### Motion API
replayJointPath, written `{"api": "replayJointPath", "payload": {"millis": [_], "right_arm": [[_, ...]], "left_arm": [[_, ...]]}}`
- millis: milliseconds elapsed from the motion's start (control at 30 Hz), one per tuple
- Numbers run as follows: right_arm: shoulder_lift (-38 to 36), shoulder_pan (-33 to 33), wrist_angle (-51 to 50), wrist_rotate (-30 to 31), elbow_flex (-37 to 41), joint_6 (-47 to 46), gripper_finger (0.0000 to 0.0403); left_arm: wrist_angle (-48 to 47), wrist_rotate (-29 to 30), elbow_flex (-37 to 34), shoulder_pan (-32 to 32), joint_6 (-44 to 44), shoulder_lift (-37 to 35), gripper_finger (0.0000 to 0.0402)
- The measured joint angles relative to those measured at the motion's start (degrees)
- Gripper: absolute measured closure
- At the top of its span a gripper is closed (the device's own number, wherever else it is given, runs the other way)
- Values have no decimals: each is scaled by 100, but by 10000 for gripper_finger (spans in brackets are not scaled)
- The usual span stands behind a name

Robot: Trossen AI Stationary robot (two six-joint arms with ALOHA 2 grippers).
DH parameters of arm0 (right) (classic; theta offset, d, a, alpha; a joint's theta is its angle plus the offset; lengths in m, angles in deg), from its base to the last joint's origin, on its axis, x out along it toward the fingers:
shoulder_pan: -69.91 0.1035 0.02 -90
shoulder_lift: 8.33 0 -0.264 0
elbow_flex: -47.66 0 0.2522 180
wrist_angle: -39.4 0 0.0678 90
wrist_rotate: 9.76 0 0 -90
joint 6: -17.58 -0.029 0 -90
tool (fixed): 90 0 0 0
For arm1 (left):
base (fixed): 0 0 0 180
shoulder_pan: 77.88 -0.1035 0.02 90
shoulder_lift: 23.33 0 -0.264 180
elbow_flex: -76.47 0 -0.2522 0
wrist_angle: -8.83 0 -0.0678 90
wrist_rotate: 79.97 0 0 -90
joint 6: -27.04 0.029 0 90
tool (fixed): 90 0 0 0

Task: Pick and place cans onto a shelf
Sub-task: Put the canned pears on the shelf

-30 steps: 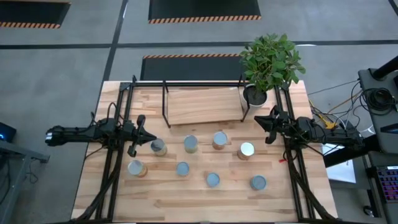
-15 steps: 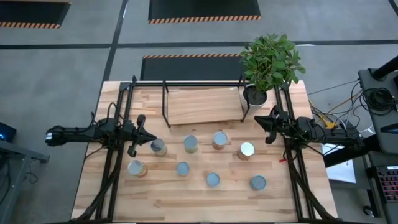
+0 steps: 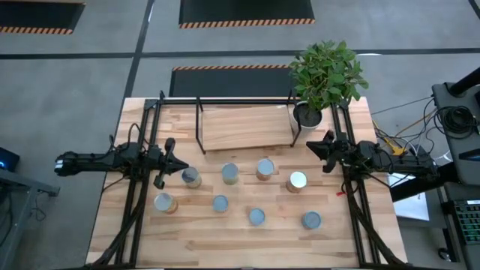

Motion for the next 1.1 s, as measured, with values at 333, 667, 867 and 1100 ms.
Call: {"api": "replayJointPath", "payload": {"millis": [333, 667, 867, 1100], "right_arm": [[3, -2, 97, 679, 0, -697, 380], [90, 2, 869, 70, -224, 854, 380], [288, 0, 815, -584, -508, 1881, 380], [368, 2, 789, -1285, -767, 2982, 380]], "left_arm": [[2918, 324, 1, 10, -2126, 36, 402], [3588, 1374, 3, 10, -1375, 76, 402], [4582, 1410, 6, 10, -944, 474, 402], [4632, 1349, 830, 10, -750, 1425, 402]]}}
